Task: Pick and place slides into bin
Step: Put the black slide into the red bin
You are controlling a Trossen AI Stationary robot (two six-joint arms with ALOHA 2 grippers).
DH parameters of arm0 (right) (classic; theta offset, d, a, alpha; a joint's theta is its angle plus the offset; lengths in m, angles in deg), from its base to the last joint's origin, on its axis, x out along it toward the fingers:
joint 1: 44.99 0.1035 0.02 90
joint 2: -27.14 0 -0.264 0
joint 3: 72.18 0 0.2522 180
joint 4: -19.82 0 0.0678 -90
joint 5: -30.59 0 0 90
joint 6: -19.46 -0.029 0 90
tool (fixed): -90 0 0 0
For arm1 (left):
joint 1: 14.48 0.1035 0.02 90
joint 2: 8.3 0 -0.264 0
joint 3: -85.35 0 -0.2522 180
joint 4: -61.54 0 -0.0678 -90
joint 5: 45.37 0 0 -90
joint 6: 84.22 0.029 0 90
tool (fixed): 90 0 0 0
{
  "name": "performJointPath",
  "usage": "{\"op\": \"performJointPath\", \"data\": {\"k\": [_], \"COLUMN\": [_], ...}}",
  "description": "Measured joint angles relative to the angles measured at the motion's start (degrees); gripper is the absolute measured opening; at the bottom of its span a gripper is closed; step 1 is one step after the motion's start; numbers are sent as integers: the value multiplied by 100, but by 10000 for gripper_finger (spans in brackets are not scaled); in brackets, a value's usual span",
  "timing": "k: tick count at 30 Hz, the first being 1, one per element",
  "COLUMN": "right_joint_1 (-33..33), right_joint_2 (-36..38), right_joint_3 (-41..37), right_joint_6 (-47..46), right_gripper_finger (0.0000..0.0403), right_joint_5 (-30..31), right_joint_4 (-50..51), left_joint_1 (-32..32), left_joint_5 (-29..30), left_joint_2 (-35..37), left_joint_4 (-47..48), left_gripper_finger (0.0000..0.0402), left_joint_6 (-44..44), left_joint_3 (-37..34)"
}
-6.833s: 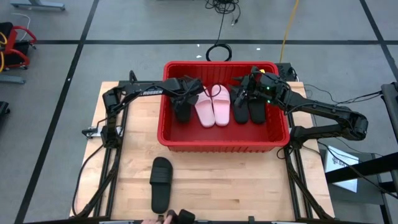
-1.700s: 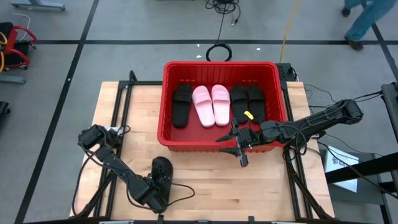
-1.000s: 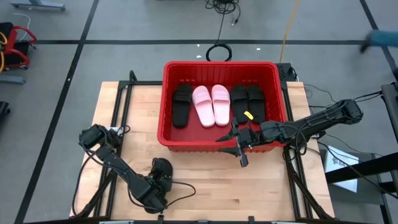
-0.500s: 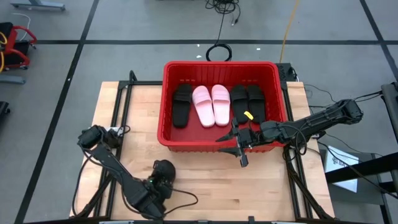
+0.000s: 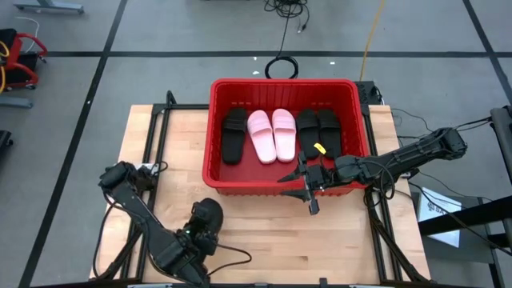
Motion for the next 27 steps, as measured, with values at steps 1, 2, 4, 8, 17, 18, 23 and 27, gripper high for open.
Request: {"op": "performJointPath", "data": {"k": [1, 2, 4, 8, 17, 18, 23, 27], "right_joint_1": [1, 0, 1, 2, 1, 0, -17, -64], "right_joint_2": [0, 0, 1, 2, 2, 2, 2, 2], "right_joint_3": [0, 0, 0, 0, 0, 0, 0, 0], "right_joint_6": [0, 0, 0, 2, 4, 4, 56, 67], "right_gripper_finger": [150, 150, 150, 150, 150, 150, 150, 150], "right_joint_5": [0, 0, 1, 4, 13, 16, 22, 26], "right_joint_4": [0, 0, 4, 39, 50, 50, 50, 48], "left_joint_1": [0, 0, -9, -8, 109, 148, 375, 704], "left_joint_5": [9, 19, 88, 321, 688, 782, 1082, 1373], "left_joint_2": [2, 41, 90, 298, 1164, 1279, 1759, 2028], "left_joint_4": [11, -12, -40, -16, -15, -10, -11, -48], "left_gripper_finger": [4, 5, 5, 4, 5, 5, 4, 2], "left_joint_6": [79, 212, 355, 552, 1131, 1150, 1529, 1984], "left_joint_3": [57, 114, 243, 343, 349, 352, 354, 354]}}
